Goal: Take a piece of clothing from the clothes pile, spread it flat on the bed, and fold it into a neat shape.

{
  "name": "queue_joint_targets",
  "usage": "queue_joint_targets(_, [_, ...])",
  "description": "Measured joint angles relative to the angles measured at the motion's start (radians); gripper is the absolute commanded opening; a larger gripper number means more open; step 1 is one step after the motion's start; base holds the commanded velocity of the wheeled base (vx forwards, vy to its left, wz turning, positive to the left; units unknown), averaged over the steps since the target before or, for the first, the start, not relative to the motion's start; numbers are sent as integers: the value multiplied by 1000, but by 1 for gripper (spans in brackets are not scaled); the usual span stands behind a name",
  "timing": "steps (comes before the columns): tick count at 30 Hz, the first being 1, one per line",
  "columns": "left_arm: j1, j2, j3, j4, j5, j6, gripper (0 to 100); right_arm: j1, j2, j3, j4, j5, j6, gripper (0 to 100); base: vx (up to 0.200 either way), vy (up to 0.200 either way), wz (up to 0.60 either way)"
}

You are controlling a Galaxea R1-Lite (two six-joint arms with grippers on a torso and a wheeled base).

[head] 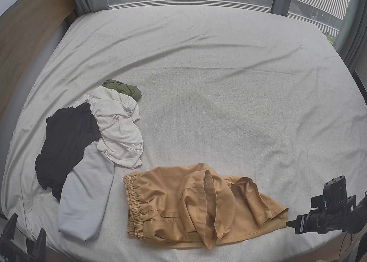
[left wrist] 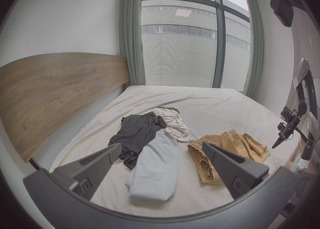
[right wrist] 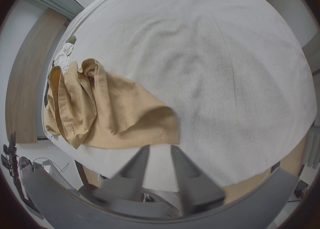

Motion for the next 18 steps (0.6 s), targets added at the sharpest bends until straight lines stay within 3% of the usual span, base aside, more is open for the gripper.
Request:
queue_joint_targets(11, [0, 0, 0, 0, 0, -1, 100, 13, -153, 0, 5, 1, 0, 100, 0, 0, 0])
queue_joint_targets(18, [0, 0, 0, 0, 0, -2, 100, 115, -313, 0, -3, 21, -2, 100, 0, 0, 0])
